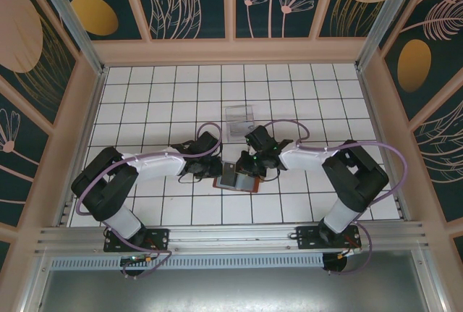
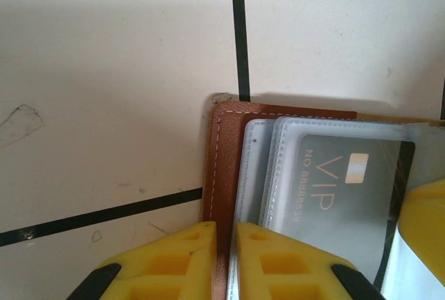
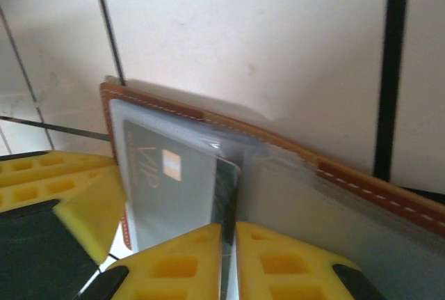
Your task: Take the credit cards out of the card holder
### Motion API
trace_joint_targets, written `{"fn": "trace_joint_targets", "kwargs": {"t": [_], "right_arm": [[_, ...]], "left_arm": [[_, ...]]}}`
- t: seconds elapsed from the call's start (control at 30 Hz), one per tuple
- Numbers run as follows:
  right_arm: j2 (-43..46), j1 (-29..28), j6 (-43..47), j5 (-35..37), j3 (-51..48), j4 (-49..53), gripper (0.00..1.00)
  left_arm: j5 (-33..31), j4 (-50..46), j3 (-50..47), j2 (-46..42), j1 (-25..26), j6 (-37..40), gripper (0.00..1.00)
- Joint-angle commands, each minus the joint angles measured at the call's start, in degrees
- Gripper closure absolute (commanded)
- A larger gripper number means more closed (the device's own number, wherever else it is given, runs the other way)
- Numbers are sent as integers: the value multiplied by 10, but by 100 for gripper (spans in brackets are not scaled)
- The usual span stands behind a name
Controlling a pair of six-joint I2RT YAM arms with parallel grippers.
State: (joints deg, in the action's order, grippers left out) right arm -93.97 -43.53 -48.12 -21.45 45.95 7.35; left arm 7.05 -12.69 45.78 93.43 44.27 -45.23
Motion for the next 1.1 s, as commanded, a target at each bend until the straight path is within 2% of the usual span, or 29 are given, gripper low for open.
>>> {"fn": "trace_joint_targets", "kwargs": {"t": [0.0,0.17,0.47,0.77,1.07], "right_arm": [[19,0,-10,-20,-5,-20,84],[30,0,-13,2,7,11,83],[20,0,-27,-16,-4,-31,82],[13,1,-24,9,-23,-15,83],[6,4,-25,0,-37,-40,83]], "left_arm": [[-18,-56,-13,30,1,11,84],[-19,-58,-12,28,1,10,84],[-18,-56,-13,29,1,10,84],[-17,-56,-13,32,1,10,84],[-14,-57,-15,33,1,9,85]]}}
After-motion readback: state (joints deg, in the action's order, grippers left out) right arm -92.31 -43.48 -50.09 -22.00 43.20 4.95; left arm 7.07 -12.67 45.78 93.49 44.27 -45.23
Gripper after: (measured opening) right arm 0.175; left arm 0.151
